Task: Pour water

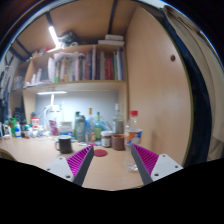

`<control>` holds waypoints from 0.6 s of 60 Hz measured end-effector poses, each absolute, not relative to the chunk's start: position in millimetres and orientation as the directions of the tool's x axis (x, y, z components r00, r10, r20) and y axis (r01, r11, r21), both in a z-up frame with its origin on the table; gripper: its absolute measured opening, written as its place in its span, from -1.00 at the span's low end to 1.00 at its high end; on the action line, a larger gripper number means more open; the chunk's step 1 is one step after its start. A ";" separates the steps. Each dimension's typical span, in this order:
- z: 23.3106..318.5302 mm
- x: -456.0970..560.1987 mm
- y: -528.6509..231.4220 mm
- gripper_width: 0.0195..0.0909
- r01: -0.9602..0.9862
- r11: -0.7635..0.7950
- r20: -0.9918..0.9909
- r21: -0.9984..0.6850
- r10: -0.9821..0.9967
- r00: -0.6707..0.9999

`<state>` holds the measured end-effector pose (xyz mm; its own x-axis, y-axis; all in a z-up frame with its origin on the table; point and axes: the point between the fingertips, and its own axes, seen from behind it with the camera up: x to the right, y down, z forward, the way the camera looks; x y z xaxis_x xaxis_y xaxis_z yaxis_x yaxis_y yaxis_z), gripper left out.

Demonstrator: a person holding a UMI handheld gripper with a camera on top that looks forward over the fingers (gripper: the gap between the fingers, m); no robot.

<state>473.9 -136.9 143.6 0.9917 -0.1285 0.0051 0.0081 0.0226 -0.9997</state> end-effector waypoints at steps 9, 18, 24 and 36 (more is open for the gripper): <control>120.3 538.8 -84.8 0.79 0.002 -0.024 0.007 -1.000 -0.211 0.977; 102.9 569.1 -35.4 0.77 0.015 -0.052 0.026 -0.999 -0.222 0.975; 94.2 589.1 2.2 0.77 0.028 -0.066 0.043 -0.997 -0.236 0.971; 91.5 592.7 28.9 0.03 0.008 -0.061 0.022 -0.998 -0.235 0.972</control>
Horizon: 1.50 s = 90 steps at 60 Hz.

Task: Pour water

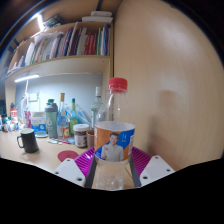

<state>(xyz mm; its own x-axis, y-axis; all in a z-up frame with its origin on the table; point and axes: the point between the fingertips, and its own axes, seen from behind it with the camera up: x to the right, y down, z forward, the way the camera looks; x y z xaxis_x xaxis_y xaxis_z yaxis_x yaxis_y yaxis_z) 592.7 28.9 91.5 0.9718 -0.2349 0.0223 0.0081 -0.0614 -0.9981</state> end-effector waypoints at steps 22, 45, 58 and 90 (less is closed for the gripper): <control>141.4 528.3 34.0 -0.31 0.182 0.013 0.177 -0.983 -0.179 0.968; 211.7 411.1 143.8 -0.32 0.986 -0.112 0.987 -0.125 -0.118 0.112; 197.2 370.9 184.4 -0.32 0.898 -0.120 0.901 0.423 -0.044 -0.431; 204.8 341.6 210.2 -0.32 0.662 -0.093 0.664 0.743 -0.013 -0.747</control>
